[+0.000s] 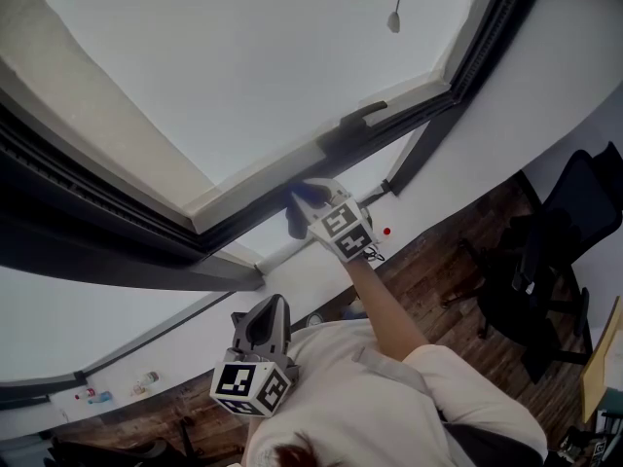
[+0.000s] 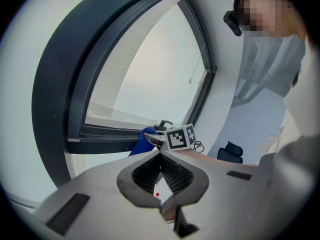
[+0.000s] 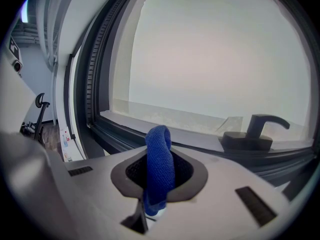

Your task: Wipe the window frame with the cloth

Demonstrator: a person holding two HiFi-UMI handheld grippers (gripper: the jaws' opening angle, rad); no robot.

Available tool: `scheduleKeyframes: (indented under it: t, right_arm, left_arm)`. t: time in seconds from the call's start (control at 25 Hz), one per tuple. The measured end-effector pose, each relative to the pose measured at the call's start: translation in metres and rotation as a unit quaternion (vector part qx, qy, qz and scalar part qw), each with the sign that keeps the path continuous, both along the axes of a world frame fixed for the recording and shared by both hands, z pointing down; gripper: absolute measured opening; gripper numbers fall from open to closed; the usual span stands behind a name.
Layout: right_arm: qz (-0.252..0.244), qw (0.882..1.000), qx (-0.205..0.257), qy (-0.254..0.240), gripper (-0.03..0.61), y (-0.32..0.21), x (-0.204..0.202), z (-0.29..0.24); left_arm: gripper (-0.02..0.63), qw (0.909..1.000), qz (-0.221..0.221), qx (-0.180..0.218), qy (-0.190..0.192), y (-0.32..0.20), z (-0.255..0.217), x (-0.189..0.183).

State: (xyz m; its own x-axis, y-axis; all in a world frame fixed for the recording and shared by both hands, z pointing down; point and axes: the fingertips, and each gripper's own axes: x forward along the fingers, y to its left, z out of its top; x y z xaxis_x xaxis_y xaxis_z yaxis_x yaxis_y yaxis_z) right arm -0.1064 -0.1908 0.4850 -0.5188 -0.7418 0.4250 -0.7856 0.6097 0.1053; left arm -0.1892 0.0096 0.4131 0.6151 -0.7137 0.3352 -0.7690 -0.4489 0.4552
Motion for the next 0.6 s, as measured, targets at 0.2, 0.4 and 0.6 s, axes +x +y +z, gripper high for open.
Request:
scheduleKeyframes:
  t: [0.2,0.4,0.6]
  right_arm:
    - [0.003,1.0,0.001,-0.001,0.049,-0.001,0.007,0.0]
    - [0.006,1.0,0.002,-0.004,0.048,-0.003,0.013,0.0]
    - [0.005,1.0,0.002,-0.005,0.049,-0.005,0.018,0.0]
  left_arm:
    - [0.005,1.0,-0.001,0.001,-0.003,0.0,0.0,0.004]
    - [0.005,1.0,-0.003,0.001,-0.004,-0.001,0.0,0.007]
    - [0.005,1.0,-0.005,0.0,-0.006,-0.002,0.0,0.012]
